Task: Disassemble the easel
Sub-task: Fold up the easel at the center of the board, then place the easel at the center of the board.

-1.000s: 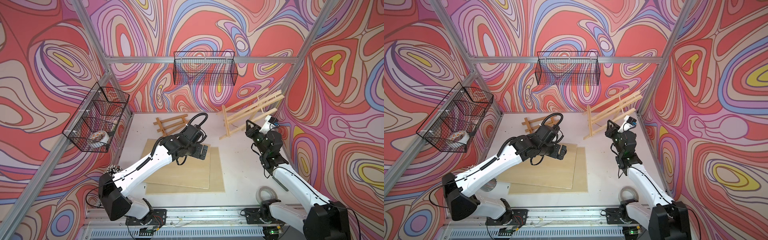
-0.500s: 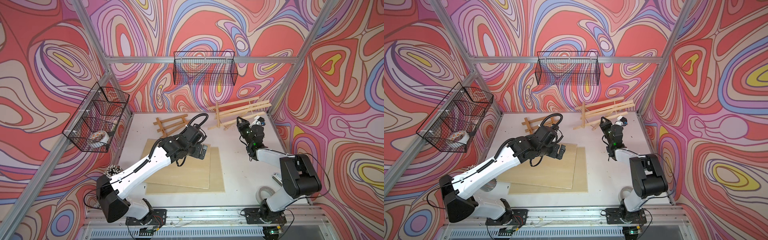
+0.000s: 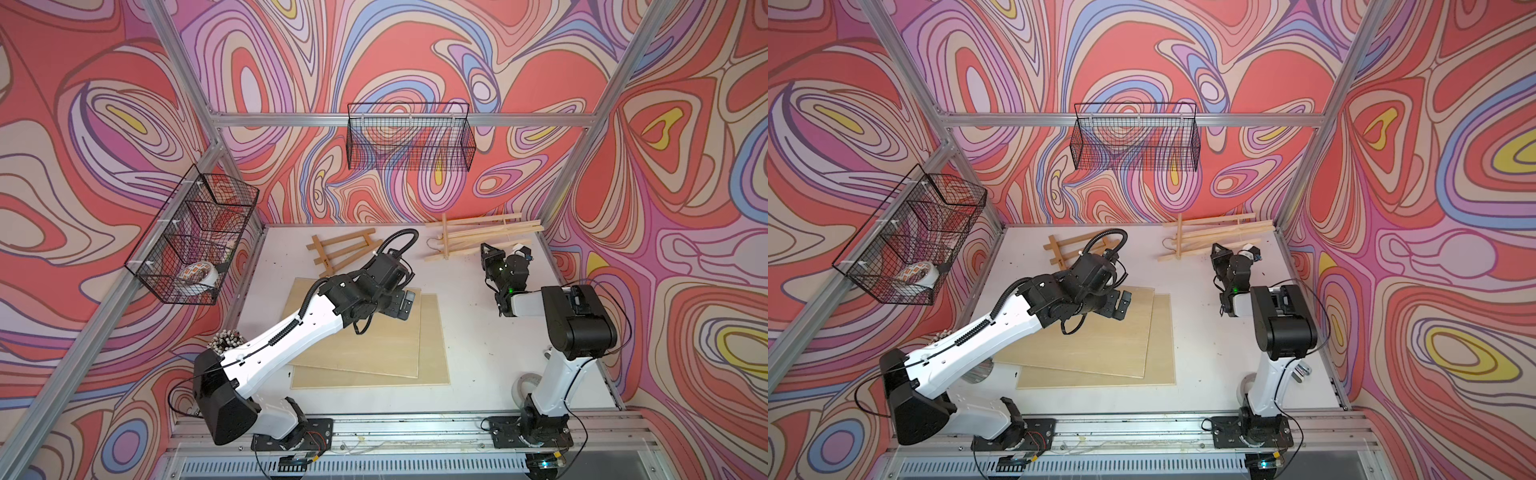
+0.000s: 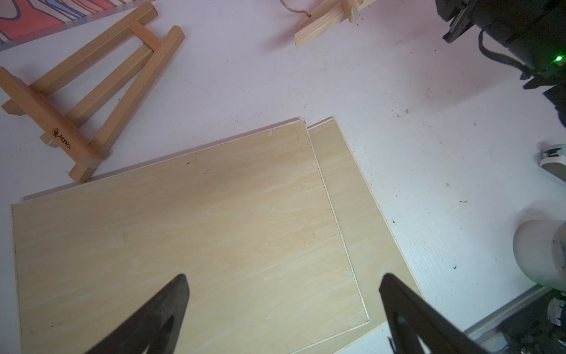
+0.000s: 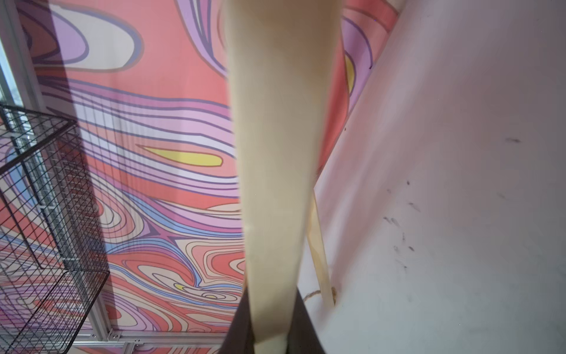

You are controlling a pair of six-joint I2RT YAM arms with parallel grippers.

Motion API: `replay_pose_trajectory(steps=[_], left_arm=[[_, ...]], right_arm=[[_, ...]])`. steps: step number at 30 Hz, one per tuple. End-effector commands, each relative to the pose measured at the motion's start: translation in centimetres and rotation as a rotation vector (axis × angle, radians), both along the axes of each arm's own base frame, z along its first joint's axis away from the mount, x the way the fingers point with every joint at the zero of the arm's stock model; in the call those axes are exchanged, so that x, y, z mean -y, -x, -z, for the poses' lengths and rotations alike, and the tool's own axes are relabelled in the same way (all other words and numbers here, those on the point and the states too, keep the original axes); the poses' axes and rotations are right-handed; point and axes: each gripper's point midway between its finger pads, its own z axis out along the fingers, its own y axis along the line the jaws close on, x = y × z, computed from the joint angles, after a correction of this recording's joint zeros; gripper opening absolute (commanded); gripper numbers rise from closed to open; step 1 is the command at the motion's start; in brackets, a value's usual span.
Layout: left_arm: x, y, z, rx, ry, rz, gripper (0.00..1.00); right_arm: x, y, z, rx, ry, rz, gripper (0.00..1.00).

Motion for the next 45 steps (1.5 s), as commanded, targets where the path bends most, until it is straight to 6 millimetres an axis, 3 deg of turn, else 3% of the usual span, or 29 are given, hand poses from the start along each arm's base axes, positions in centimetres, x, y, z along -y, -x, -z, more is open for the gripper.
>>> replay_pose_trajectory(steps=[1, 5, 12, 24, 30, 39, 45], left_arm=[[0.0, -0.1, 0.9, 0.000, -0.032, -0.004, 1.00], [0.0, -0.2, 1.0, 0.003, -0.040, -0.007, 1.00], [0.1, -0.2, 1.3, 0.012, -0.058, -0.007, 1.00], [0.1, -0.1, 1.2, 0.022, -0.069, -0.006, 1.00], [0.1, -0.1, 1.1, 0.028, -0.071, -0.005, 1.00], [0.1, -0.1, 1.1, 0.030, -0.076, -0.006, 1.00], [0.2, -0.1, 1.3, 0.029, -0.080, -0.005, 1.00]], right_arm=[[0.4, -0.9, -1.7, 0.075, -0.033, -0.025, 0.00], [1.5, -1.7, 0.3, 0.015, -0.027, -0.042, 0.00], [1.0, -2.0, 4.8, -0.108, -0.100, -0.095, 0.00], [1.3, -1.5, 9.2, -0.298, -0.074, -0.081, 0.01], [1.6, -0.8, 10.6, -0.351, -0.104, -0.048, 0.18], [2.0, -0.4, 10.8, -0.384, -0.114, -0.022, 0.40], [2.4, 0.5, 10.8, -0.394, -0.130, 0.018, 0.48]])
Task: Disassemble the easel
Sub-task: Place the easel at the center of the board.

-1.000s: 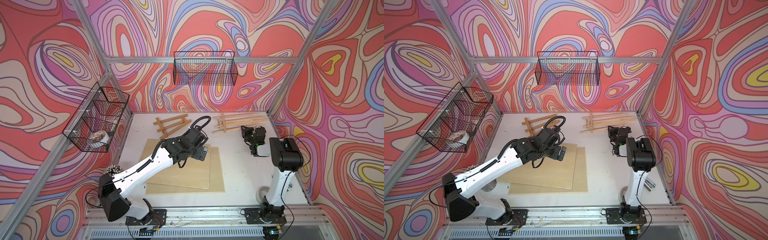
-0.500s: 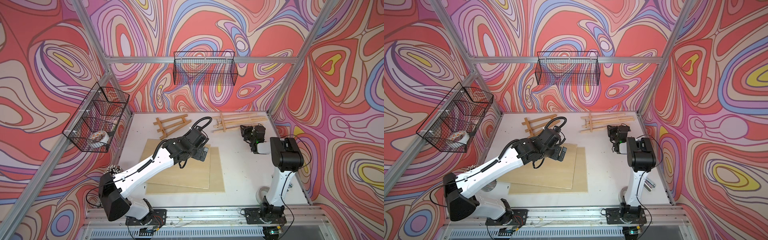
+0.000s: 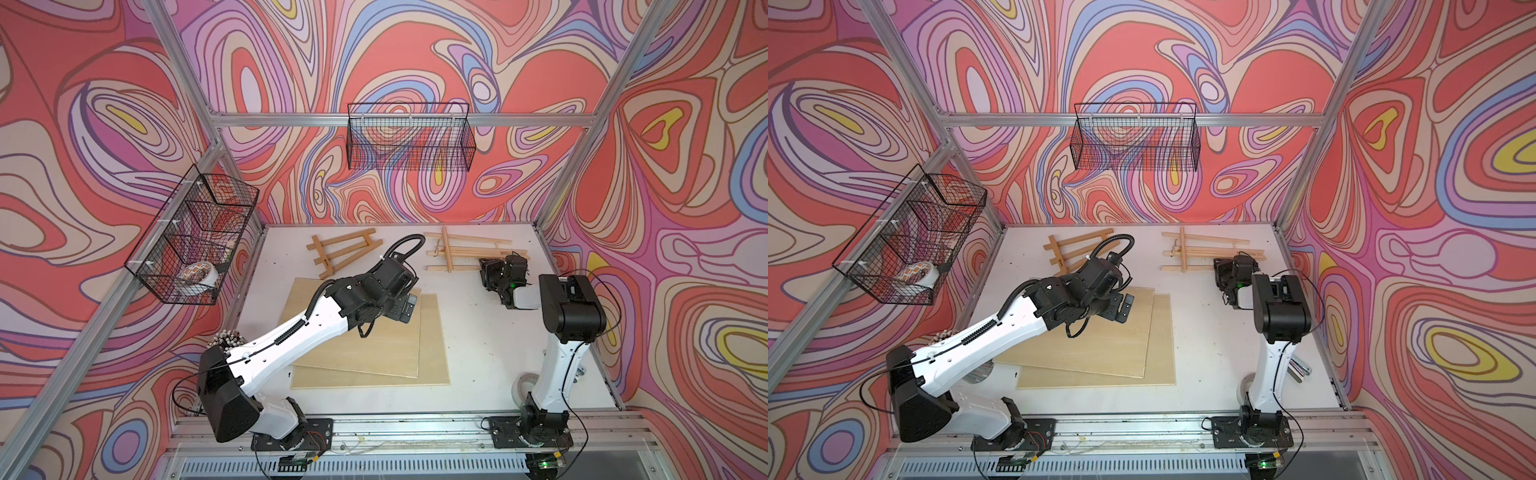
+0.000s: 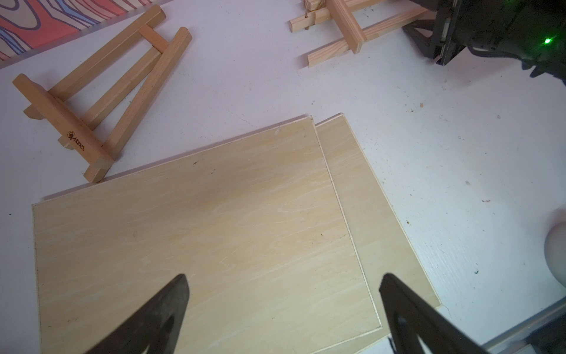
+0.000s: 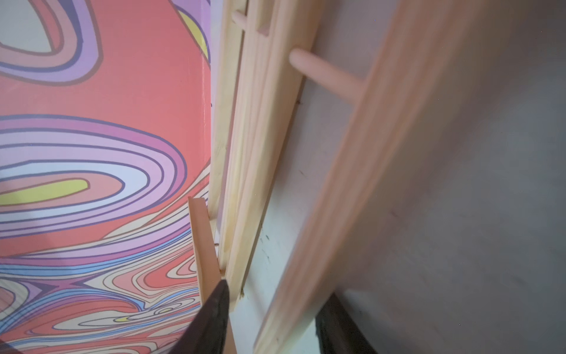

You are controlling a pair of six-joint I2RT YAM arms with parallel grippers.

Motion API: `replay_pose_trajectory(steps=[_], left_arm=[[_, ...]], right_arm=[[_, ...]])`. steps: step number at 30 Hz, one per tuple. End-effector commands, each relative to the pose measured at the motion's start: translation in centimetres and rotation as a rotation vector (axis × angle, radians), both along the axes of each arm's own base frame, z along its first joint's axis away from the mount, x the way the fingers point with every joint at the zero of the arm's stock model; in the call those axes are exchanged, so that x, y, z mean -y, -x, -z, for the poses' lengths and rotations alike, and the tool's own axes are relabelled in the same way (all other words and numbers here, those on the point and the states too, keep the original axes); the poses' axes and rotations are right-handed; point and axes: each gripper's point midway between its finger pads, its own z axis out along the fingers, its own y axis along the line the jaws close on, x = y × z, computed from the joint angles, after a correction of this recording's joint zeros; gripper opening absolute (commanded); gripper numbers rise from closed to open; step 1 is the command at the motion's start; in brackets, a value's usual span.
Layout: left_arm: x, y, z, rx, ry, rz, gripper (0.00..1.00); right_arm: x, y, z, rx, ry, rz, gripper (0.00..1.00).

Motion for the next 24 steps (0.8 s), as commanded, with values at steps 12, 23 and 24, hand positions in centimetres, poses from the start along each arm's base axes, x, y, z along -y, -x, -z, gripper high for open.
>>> replay_pose_trajectory(steps=[12, 23, 24], left_arm=[[-0.5, -0.5, 0.6, 0.023, -0.050, -0.024, 1.00], [-4.3, -1.6, -3.7, 0.269, -0.004, -0.162, 1.00], [-4.9, -1.7, -4.3, 0.305, 0.001, -0.184, 1.00]], right_arm=[[1.4, 2.0, -1.7, -0.024, 0.066, 0.075, 0.59], [3.8, 5.8, -11.1, 0.104, 0.385, 0.221, 0.60], [3.9, 6.3, -12.1, 0.122, 0.413, 0.232, 0.60]])
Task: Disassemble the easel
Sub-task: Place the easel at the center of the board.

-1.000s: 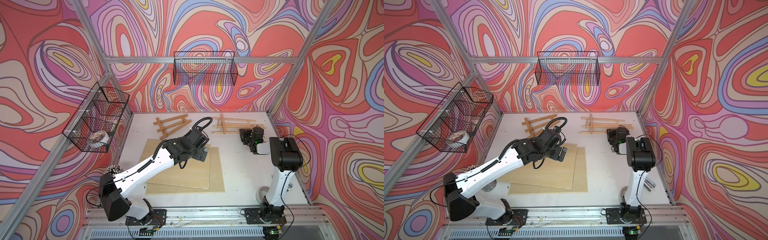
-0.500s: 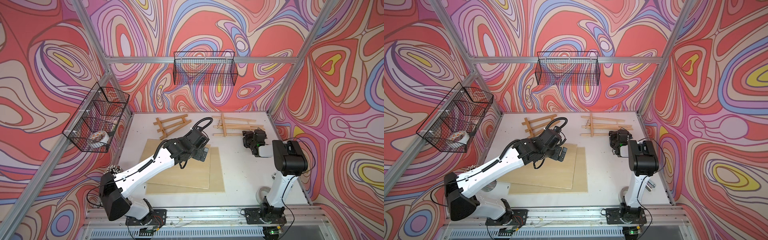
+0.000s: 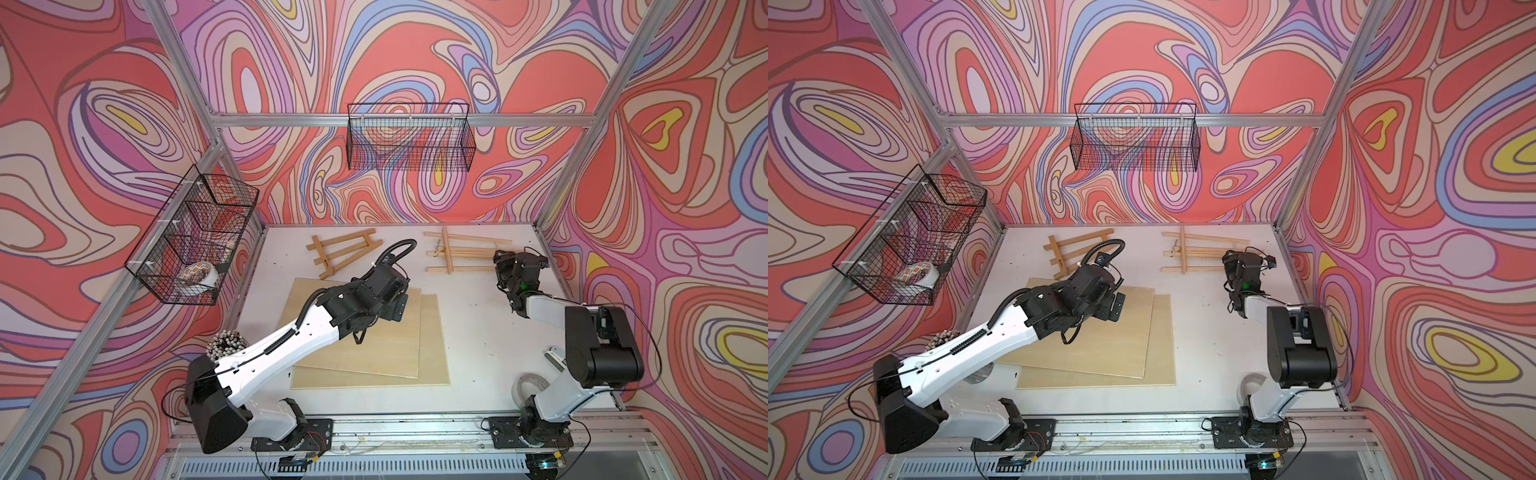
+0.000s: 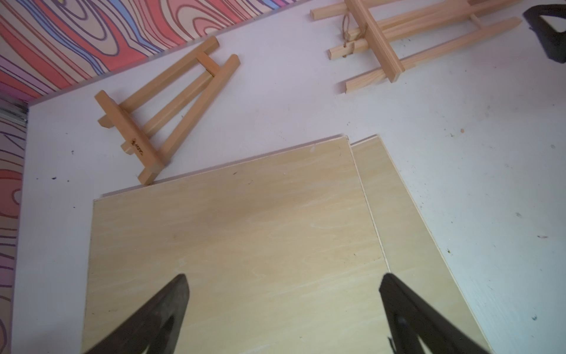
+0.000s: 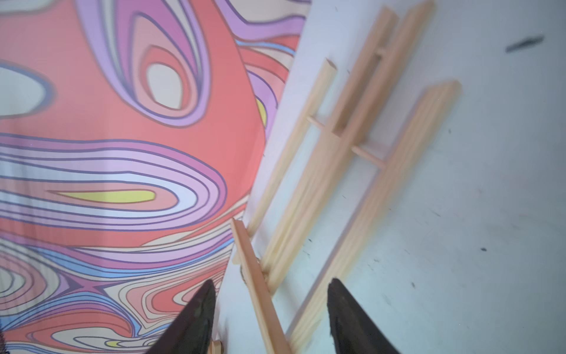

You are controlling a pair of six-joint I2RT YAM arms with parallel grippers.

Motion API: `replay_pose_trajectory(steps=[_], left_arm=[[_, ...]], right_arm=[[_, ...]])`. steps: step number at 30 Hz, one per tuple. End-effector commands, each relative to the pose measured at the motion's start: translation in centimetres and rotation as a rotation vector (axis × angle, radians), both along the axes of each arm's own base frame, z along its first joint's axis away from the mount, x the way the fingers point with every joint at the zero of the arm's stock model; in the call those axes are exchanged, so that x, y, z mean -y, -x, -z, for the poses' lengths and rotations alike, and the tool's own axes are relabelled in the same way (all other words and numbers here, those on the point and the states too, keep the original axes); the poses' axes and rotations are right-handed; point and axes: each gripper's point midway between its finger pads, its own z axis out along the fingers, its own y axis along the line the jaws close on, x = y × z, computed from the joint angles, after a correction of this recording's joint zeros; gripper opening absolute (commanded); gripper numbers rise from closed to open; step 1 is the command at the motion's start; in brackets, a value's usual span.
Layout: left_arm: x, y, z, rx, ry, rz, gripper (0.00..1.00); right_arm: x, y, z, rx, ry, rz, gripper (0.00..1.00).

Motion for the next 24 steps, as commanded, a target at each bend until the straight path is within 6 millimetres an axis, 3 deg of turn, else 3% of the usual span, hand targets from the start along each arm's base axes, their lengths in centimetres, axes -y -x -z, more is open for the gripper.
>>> replay_pose_trajectory(steps=[1, 5, 8, 11, 13, 15, 18, 20, 24], left_arm=[[-2.1, -0.9, -3.7, 0.184, 0.035, -0.093, 1.00], [-4.1, -1.0, -5.5, 0.335, 0.060, -0.142, 1.00], [-4.9, -0.9, -6.4, 0.462, 0.065, -0.128, 1.00], [-5.4, -0.7, -7.3, 0.590, 0.053, -0.100, 1.00], [-6.1, -0.7, -7.9, 0.658, 0.013, -0.105, 1.00], [-7.1, -0.9, -8.5, 0.701, -0.015, -0.139, 1.00], [-9.2, -1.8, -8.6, 0.682, 0.049, -0.208, 1.00], [-10.6, -2.8, -8.5, 0.666, 0.127, -0.243, 1.00], [-13.3, -6.1, -7.9, 0.577, 0.176, -0.330, 1.00]], right_arm=[[1.3, 2.0, -1.4, -0.013, 0.164, 0.083, 0.60], [-0.1, 2.8, -5.4, 0.023, 0.341, 0.048, 0.60], [-2.9, 2.8, -8.8, 0.040, 0.566, -0.053, 0.62], [-5.2, 2.6, -10.3, 0.011, 0.766, -0.155, 0.63], [-5.5, 2.9, -10.2, -0.015, 0.857, -0.183, 0.67], [-5.3, 3.3, -9.4, -0.047, 0.958, -0.213, 0.85], [-4.4, 4.0, -7.7, -0.112, 1.066, -0.210, 0.86], [-3.7, 4.6, -5.9, -0.157, 1.130, -0.206, 0.98], [-2.5, 5.3, -2.7, -0.199, 1.166, -0.169, 0.98]])
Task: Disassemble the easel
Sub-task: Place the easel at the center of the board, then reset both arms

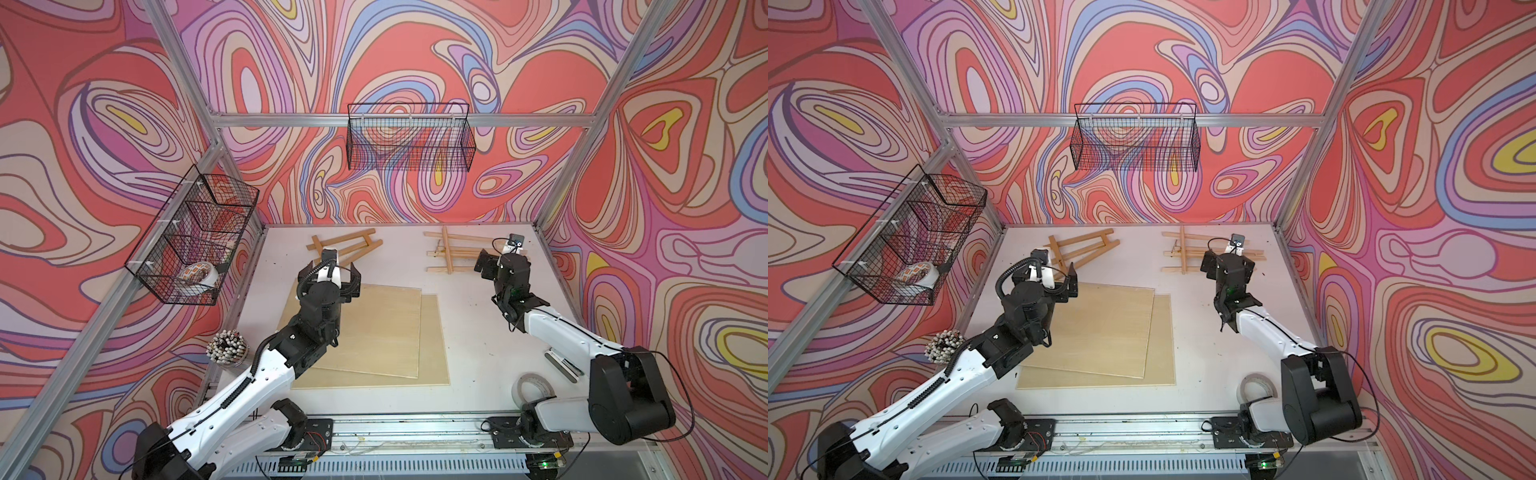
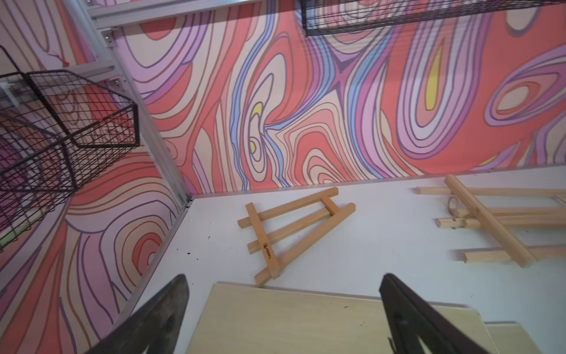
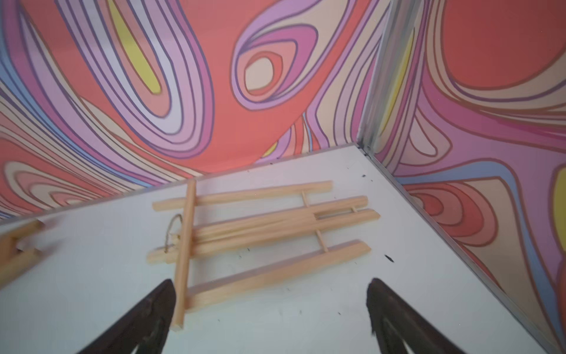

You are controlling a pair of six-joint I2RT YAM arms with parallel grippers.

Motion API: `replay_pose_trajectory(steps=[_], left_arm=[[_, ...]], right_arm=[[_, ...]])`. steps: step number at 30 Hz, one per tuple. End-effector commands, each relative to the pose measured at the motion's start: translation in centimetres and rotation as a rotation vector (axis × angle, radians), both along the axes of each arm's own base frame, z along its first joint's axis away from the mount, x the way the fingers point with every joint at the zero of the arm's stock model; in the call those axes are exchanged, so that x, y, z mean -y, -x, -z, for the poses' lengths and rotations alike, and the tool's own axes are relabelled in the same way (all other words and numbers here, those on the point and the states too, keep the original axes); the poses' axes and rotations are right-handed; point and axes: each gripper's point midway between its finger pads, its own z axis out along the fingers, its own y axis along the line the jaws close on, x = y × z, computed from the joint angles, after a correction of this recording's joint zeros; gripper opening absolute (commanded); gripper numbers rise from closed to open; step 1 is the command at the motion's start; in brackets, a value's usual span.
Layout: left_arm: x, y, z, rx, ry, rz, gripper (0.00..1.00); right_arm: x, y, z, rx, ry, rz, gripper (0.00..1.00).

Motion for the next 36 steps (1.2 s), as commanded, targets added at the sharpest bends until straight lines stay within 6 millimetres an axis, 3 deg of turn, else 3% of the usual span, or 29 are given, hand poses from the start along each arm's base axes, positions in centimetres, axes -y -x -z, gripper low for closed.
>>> replay_pose_trajectory(steps=[1, 7, 12, 16, 20, 25, 29, 32, 36], left_arm=[[-1.1, -2.4, -0.6, -0.035, 0.145, 0.003, 1.00], [-6.0, -6.3, 1.1, -0.101, 0.182, -0.115, 1.00], [-8.5, -8.6, 3.8, -0.180, 0.200, -0.157, 1.00], [-10.2, -8.8, 7.9, -0.274, 0.172, -0.200, 1.00], [-11.6, -8.3, 12.8, -0.374, 0.171, -0.234, 1.00], [-13.4, -7.2, 17.3, -0.442, 0.150, -0.283, 1.00], [-13.8, -7.5, 19.7, -0.479, 0.083, -0.281, 1.00], [-13.1, -7.9, 20.8, -0.462, 0.087, -0.235, 1.00], [-12.7, -8.3, 21.4, -0.424, 0.065, -0.195, 1.00]], right_arm=[[1.2, 0.0, 1.3, -0.012, 0.109, 0.035, 0.98], [3.0, -1.1, 3.7, -0.086, 0.061, 0.076, 0.99], [6.6, -0.2, 4.8, -0.048, -0.068, 0.094, 0.98], [6.2, 0.5, 5.0, 0.044, 0.017, 0.036, 0.98], [5.5, -0.1, 6.6, 0.006, 0.012, -0.010, 0.98], [4.6, -0.8, 7.6, -0.024, 0.014, -0.064, 0.98], [4.4, -1.5, 9.0, -0.051, 0.008, -0.076, 0.98], [4.7, -1.2, 9.0, -0.041, 0.002, -0.067, 0.98], [6.5, -0.2, 8.7, -0.001, -0.037, 0.015, 0.98]])
